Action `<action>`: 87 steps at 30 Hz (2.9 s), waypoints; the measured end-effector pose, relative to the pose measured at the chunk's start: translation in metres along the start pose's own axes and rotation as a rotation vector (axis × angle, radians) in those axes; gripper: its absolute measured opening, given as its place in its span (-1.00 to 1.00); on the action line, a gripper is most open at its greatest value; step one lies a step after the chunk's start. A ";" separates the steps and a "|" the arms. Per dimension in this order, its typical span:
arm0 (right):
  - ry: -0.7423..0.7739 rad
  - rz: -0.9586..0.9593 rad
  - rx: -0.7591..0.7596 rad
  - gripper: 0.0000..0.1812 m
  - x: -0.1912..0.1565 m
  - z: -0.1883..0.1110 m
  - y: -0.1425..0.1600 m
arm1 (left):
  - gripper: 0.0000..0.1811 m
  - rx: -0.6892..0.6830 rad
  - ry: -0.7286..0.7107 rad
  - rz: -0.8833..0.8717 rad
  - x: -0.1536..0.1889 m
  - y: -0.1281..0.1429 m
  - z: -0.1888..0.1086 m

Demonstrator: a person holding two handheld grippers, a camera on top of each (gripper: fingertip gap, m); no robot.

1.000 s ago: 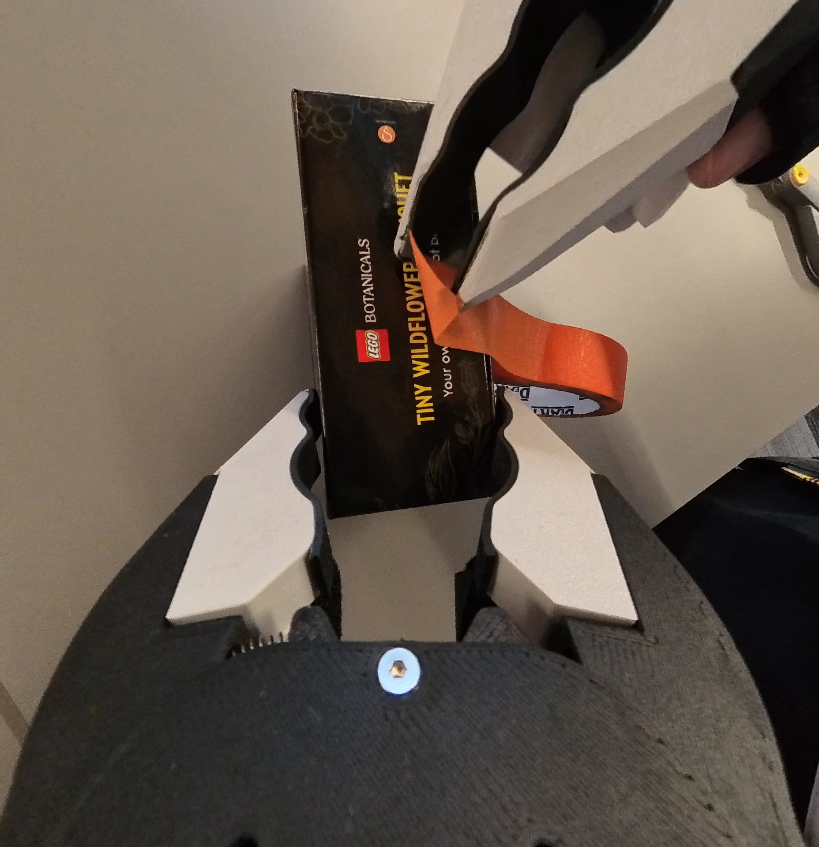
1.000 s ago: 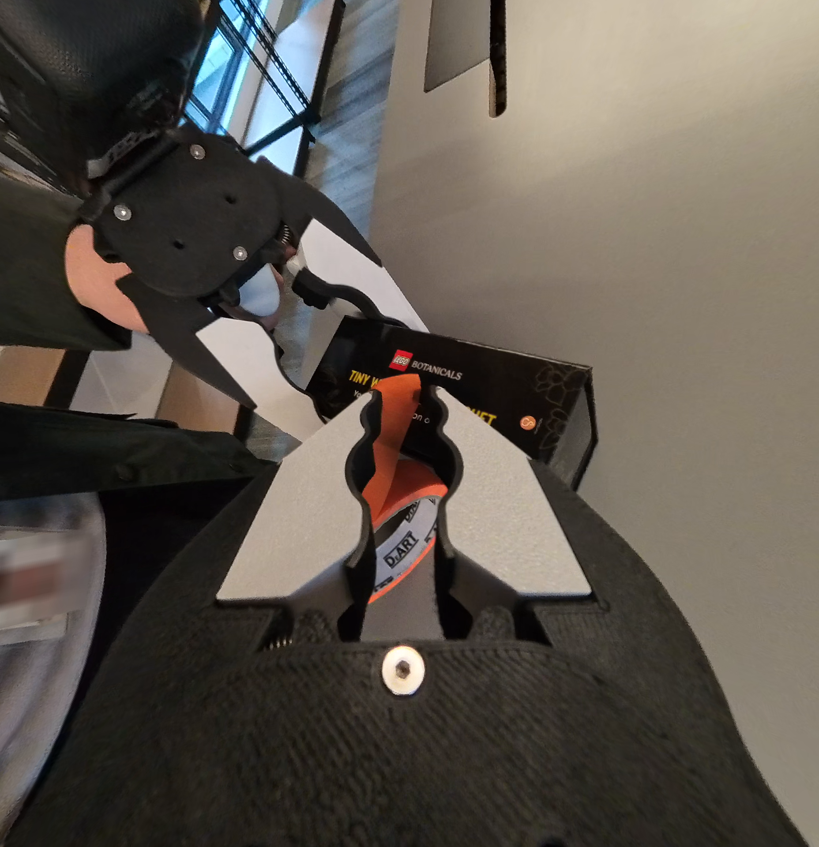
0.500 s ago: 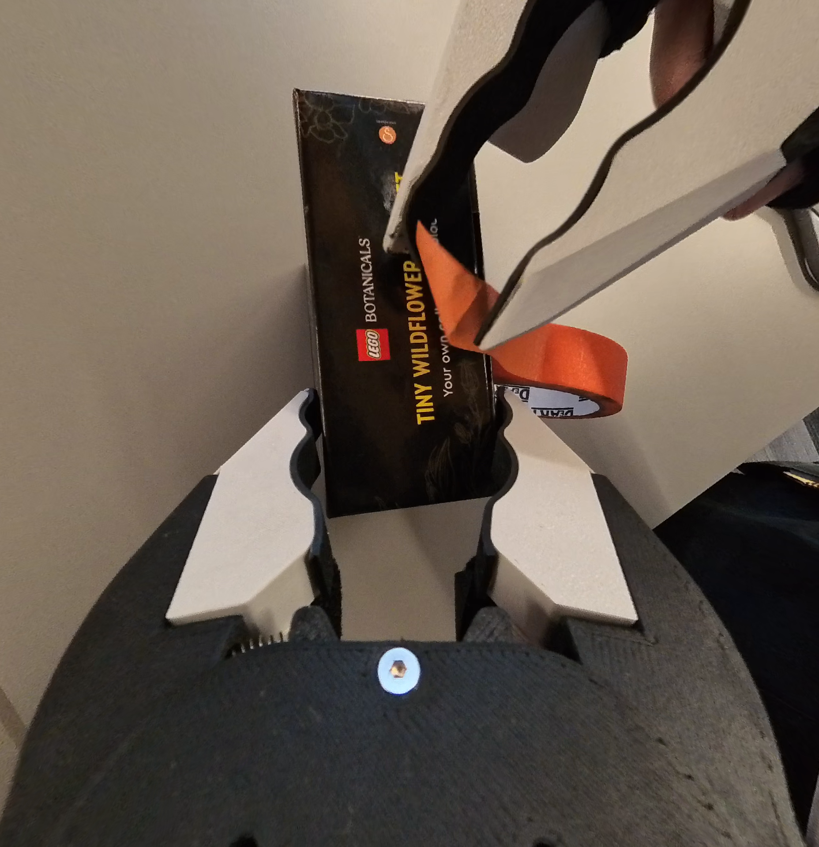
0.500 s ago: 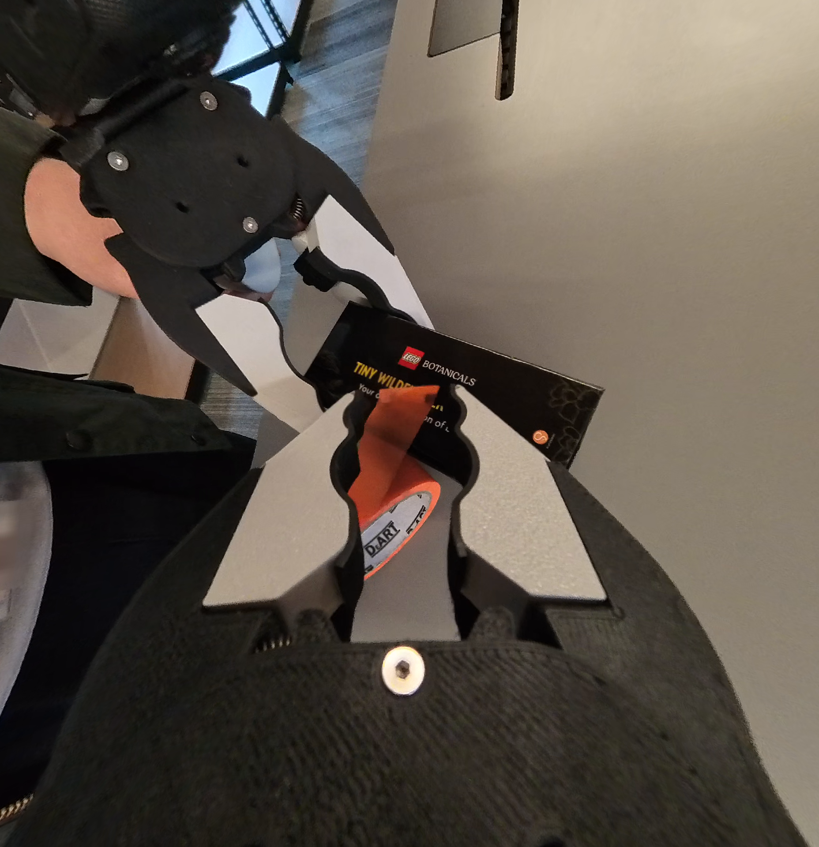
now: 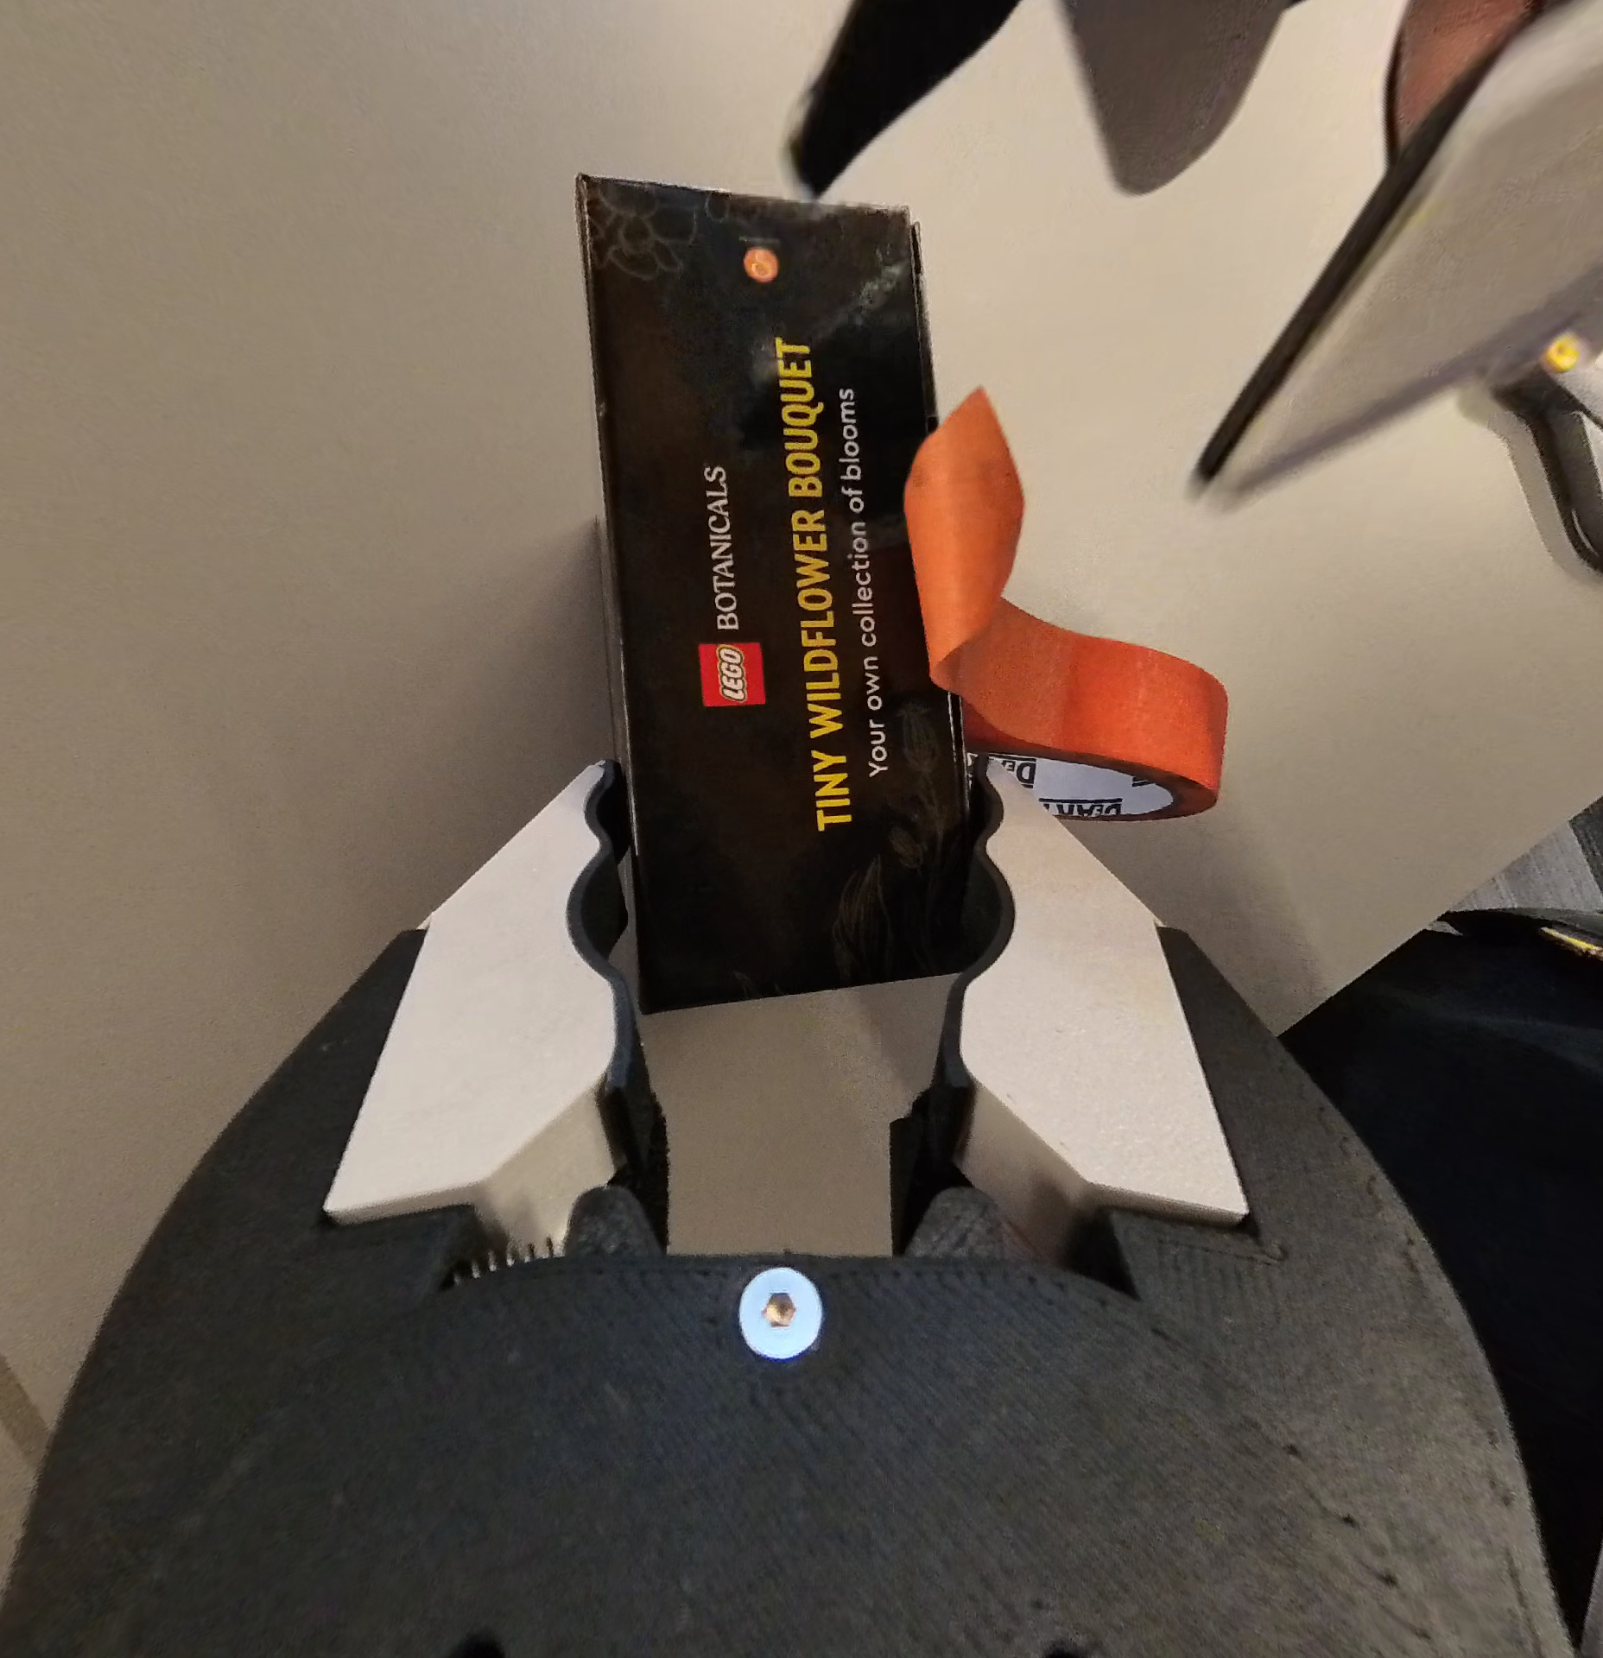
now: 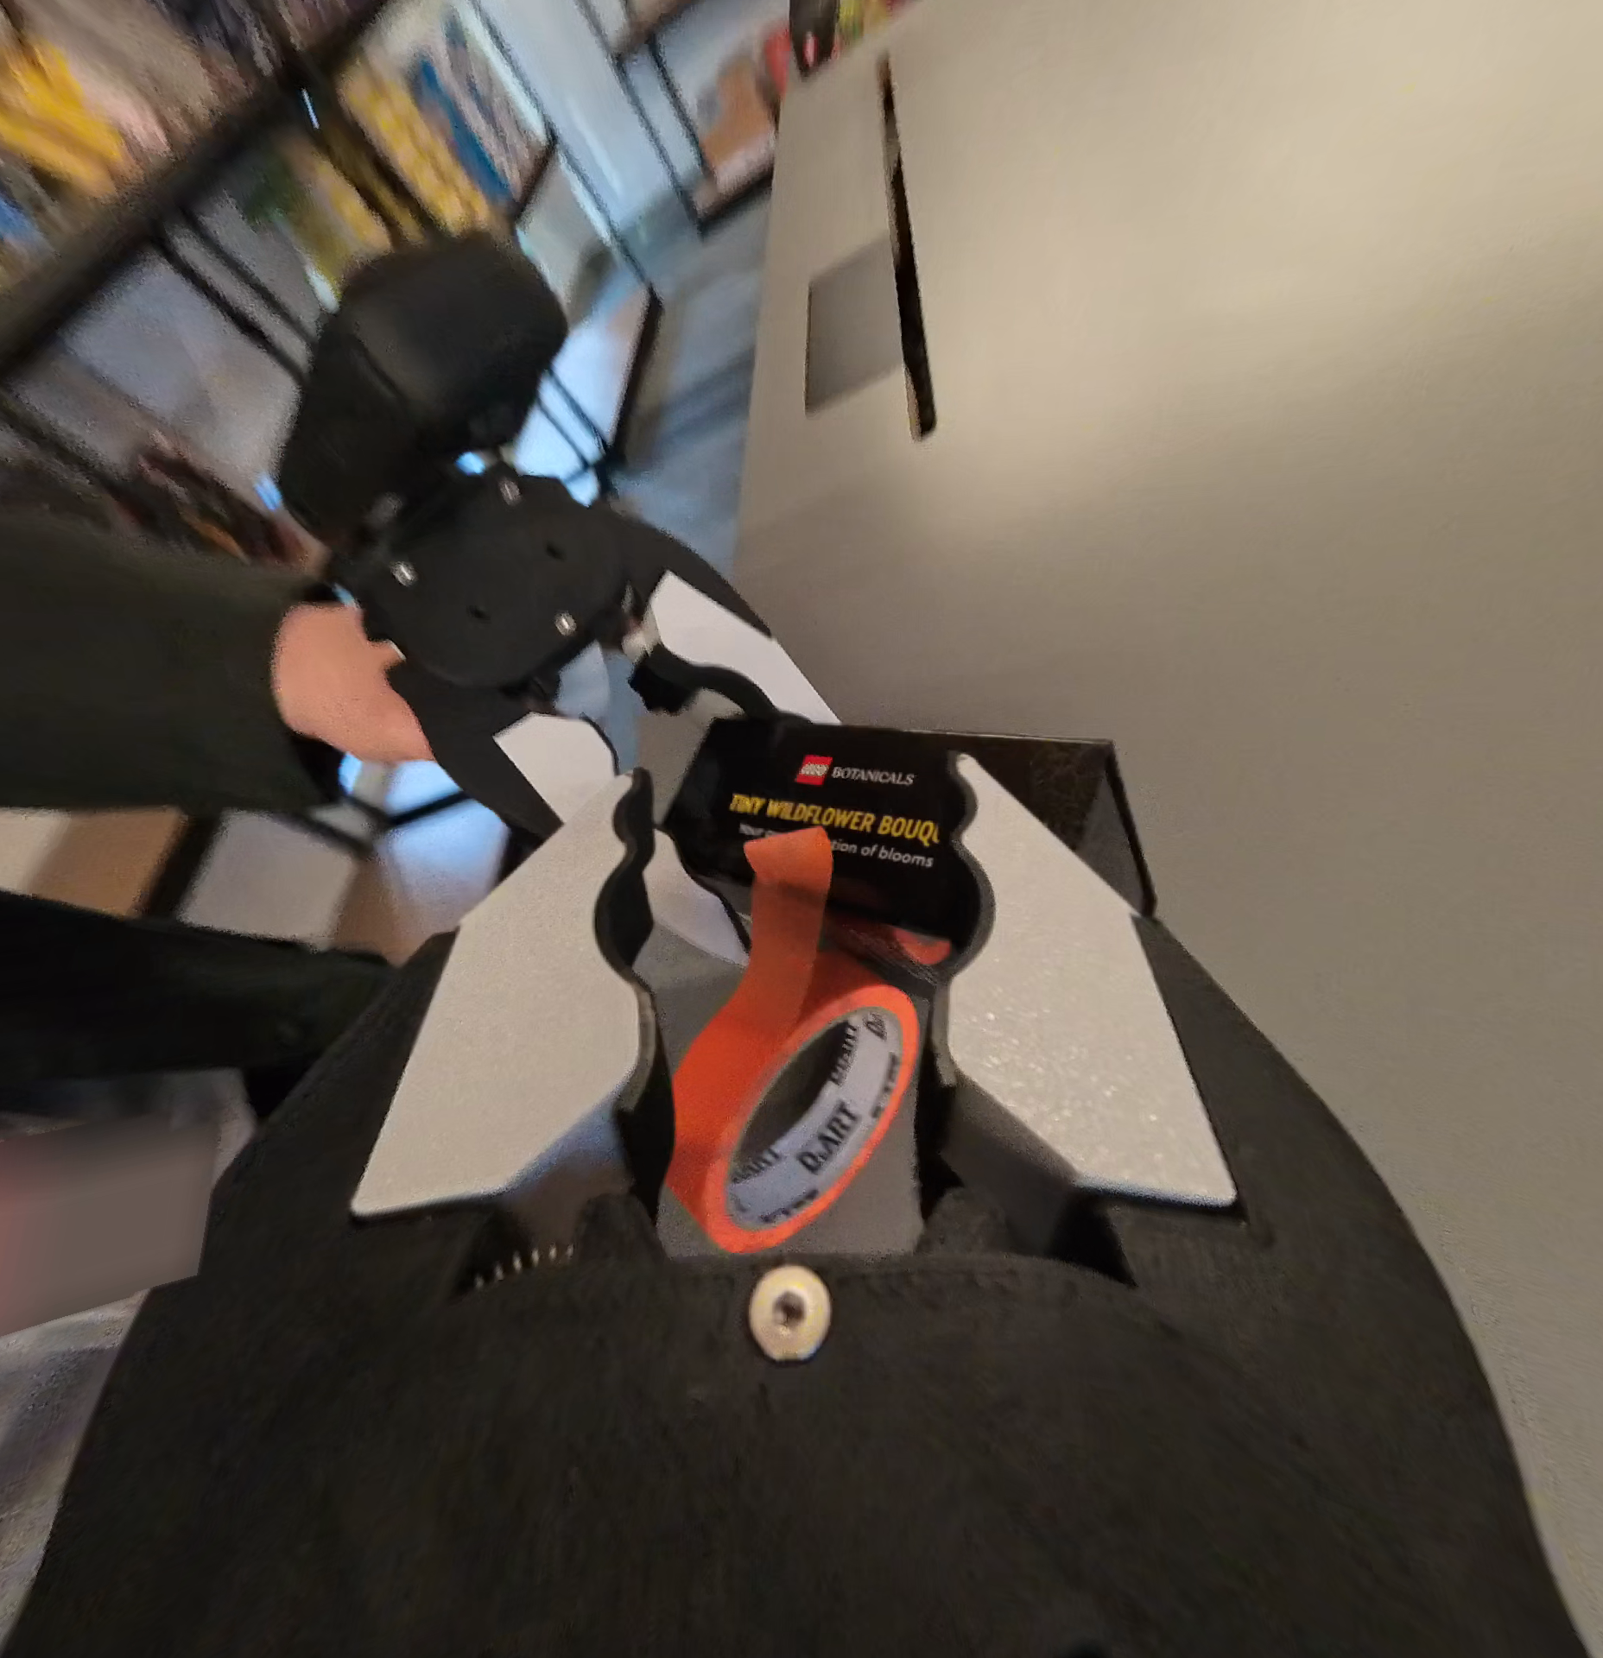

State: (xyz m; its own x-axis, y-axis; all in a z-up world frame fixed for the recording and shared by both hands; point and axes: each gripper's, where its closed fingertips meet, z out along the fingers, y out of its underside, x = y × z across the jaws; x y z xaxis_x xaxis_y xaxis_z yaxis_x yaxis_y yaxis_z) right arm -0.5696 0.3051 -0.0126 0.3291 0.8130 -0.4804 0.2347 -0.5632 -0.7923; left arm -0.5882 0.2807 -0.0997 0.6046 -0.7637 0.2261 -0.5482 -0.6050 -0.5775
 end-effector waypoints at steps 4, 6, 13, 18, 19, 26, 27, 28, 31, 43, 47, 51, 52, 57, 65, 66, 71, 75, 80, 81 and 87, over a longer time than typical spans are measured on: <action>-0.059 0.162 0.149 -0.87 0.000 -0.031 0.003 | -0.17 0.000 -0.001 -0.001 0.000 0.000 0.000; -0.008 0.187 0.103 -1.00 0.007 -0.033 0.023 | -0.17 0.003 0.001 -0.001 0.000 0.000 0.000; 0.020 0.106 -0.027 -1.00 -0.007 -0.001 0.051 | -0.17 0.002 0.002 0.001 0.000 0.000 0.000; 0.000 0.132 0.032 -1.00 -0.009 0.010 0.036 | -0.17 -0.001 0.001 0.002 0.000 0.000 0.000; -0.004 0.138 0.026 -1.00 -0.009 0.012 0.035 | -0.17 -0.002 0.001 0.002 0.000 0.000 0.000; -0.057 0.197 -0.110 -1.00 -0.011 0.031 0.043 | -0.17 0.003 0.001 -0.002 0.000 -0.001 0.000; -0.069 0.216 -0.124 -1.00 -0.012 0.034 0.043 | -0.17 0.004 0.000 -0.003 0.000 -0.001 0.000; -0.077 0.238 -0.125 -1.00 -0.011 0.035 0.041 | -0.17 0.006 0.000 -0.004 0.000 -0.001 0.000; -0.087 0.306 -0.136 -1.00 -0.007 0.039 0.038 | -0.17 0.010 0.000 -0.007 0.000 -0.001 0.000; -0.058 0.485 -0.128 -1.00 0.015 0.048 0.021 | -0.17 0.019 0.003 -0.015 0.000 -0.001 -0.001; -0.047 0.463 -0.044 -1.00 0.015 0.041 0.006 | -0.17 0.021 0.002 -0.014 0.000 -0.001 -0.001; -0.023 0.443 -0.046 -1.00 0.011 0.031 0.005 | -0.17 0.021 0.001 -0.018 0.000 -0.001 -0.001; -0.016 0.442 -0.096 -1.00 0.009 0.031 0.015 | -0.17 0.020 0.000 -0.017 0.000 -0.001 -0.001; -0.021 0.424 -0.213 -1.00 0.000 0.042 0.034 | -0.17 0.021 0.000 -0.018 0.001 0.000 -0.001; 0.042 0.447 -0.190 -1.00 0.015 0.052 0.021 | -0.17 0.022 0.001 -0.017 0.001 0.000 -0.001; 0.035 0.442 -0.176 -1.00 0.014 0.051 0.019 | -0.17 0.022 0.001 -0.018 0.001 0.000 -0.001; -0.032 0.432 -0.216 -1.00 -0.001 0.046 0.028 | -0.17 0.024 0.002 -0.019 0.001 0.000 -0.001; -0.033 0.444 -0.226 -1.00 -0.001 0.052 0.031 | -0.17 0.024 0.002 -0.019 0.001 0.000 -0.001; 0.002 0.503 -0.144 -1.00 0.013 0.046 0.024 | -0.17 0.017 0.002 -0.016 0.001 0.000 -0.001; -0.024 0.515 -0.139 -1.00 0.010 0.043 0.025 | -0.17 0.017 0.002 -0.017 0.001 0.000 -0.001; -0.044 0.525 -0.101 -1.00 0.002 0.021 0.041 | -0.17 0.018 0.002 -0.018 0.001 0.000 -0.001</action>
State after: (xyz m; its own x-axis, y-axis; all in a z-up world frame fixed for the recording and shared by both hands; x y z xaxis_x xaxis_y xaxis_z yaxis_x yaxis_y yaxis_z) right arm -0.5784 0.2867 -0.0540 0.3877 0.4219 -0.8196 0.1360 -0.9055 -0.4019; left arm -0.5880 0.2798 -0.0991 0.6130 -0.7534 0.2381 -0.5269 -0.6144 -0.5873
